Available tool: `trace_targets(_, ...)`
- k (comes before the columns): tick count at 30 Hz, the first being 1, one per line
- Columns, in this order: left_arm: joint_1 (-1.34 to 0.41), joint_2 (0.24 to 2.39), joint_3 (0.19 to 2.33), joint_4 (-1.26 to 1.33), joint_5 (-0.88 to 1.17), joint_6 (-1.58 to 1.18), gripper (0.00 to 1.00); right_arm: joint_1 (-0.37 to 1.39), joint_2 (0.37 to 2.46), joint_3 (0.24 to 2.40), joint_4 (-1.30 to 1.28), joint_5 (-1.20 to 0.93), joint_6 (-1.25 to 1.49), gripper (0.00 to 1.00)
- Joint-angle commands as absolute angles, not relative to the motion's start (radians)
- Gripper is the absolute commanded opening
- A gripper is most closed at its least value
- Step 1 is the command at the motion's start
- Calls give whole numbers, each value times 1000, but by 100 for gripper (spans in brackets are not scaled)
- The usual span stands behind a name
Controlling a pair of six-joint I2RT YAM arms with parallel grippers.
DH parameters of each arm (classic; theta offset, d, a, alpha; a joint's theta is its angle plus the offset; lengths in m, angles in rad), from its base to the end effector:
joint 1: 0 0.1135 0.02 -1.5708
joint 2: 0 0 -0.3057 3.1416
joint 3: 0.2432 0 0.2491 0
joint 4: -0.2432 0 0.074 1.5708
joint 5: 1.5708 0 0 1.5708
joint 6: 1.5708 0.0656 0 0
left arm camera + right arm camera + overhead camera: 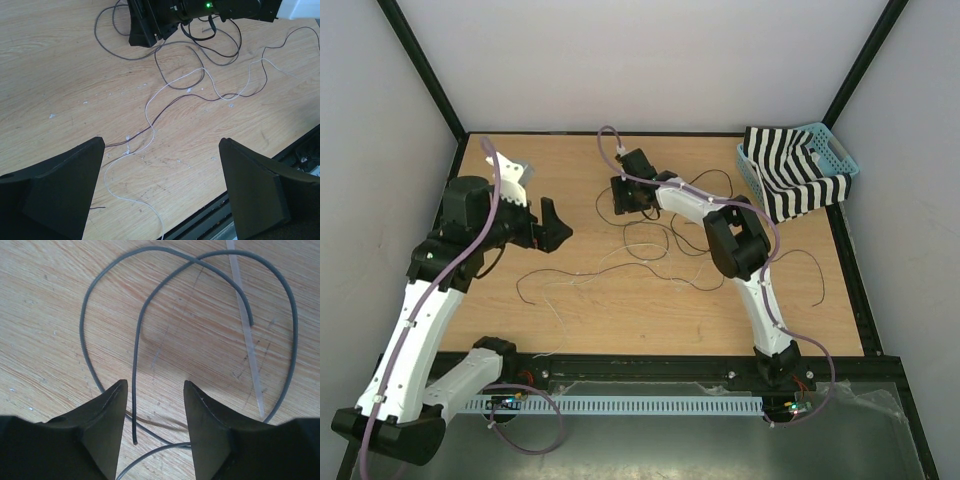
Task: Zip-tie the wires
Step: Pick up the cable at the center of the board.
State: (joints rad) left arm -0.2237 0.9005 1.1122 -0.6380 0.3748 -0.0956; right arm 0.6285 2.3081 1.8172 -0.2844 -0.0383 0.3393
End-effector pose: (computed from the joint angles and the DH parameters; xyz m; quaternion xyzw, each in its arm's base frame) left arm 0.1671 -0.0626 0.4067 0.1536 0.8178 -0.2392 0.5004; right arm 0.4569 0.3352 0.1811 -0.1402 0.9111 0.1958 0.3346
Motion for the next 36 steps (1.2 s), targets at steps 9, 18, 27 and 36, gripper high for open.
trace_targets(9,-207,807,1065,-635,379,-113,99,653,2360,1951,-309,-82,310,34)
trace_targets(18,-185,800,1079,-642,416,-124,99,657,2271,1969,-344,-63,291,0)
trace_targets(27,-176,797,1062,-644,428,-131,99,656,2295,2002,-409,16,234,33)
trace_targets(36,-169,796,1063,-644,435,-127,99,657,2355,2028,-458,12,233,36)
